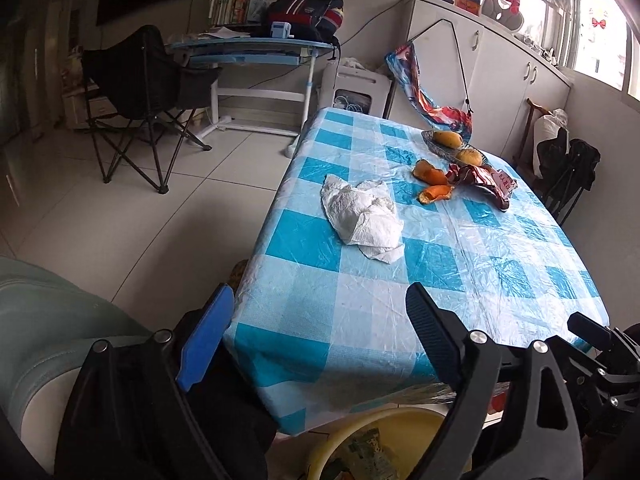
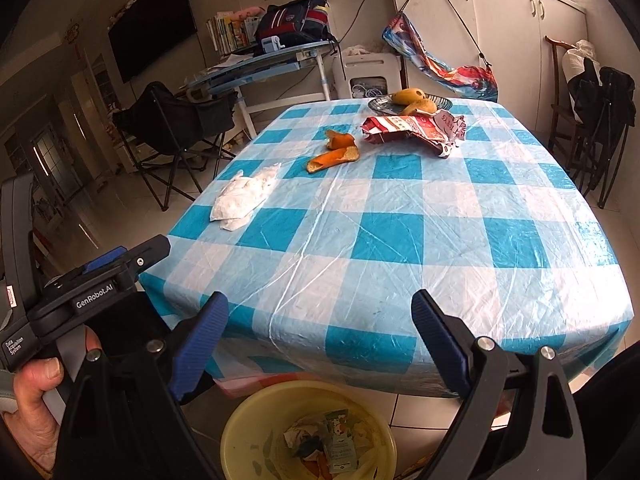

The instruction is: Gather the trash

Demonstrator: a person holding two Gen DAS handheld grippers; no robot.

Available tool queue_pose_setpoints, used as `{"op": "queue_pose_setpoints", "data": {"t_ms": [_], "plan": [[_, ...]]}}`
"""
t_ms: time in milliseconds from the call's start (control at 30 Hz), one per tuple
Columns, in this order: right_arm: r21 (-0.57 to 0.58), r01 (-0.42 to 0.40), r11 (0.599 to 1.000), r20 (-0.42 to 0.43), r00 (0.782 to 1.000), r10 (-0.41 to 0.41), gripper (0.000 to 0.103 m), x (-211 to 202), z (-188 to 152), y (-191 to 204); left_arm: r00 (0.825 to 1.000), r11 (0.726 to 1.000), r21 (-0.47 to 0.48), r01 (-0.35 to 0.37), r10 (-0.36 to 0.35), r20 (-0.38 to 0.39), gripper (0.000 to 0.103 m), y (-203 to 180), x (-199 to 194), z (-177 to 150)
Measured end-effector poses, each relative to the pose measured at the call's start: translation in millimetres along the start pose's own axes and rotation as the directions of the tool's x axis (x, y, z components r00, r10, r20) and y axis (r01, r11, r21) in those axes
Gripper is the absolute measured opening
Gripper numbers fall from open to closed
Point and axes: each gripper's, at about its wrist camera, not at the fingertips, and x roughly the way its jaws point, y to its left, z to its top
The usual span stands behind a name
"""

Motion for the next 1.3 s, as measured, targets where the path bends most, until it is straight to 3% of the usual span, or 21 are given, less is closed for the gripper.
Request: {"op": "queue_pose_setpoints", "data": {"t_ms": [933,1300], "plan": [[-0.005,-0.005,1.0,-0.006,1.0,0.005,0.089,-1,1,0,1.0,0.998,-0.058,-0.002,0.001,-0.018,0.085,12,-2,-8],[0.021,-0.055,0.998,-0.019,0.998,0.056,0.089,7,8,1,0.999,0.977,-0.211,0.006,-0.014,-0.038,0.085,41,5,-3]]}}
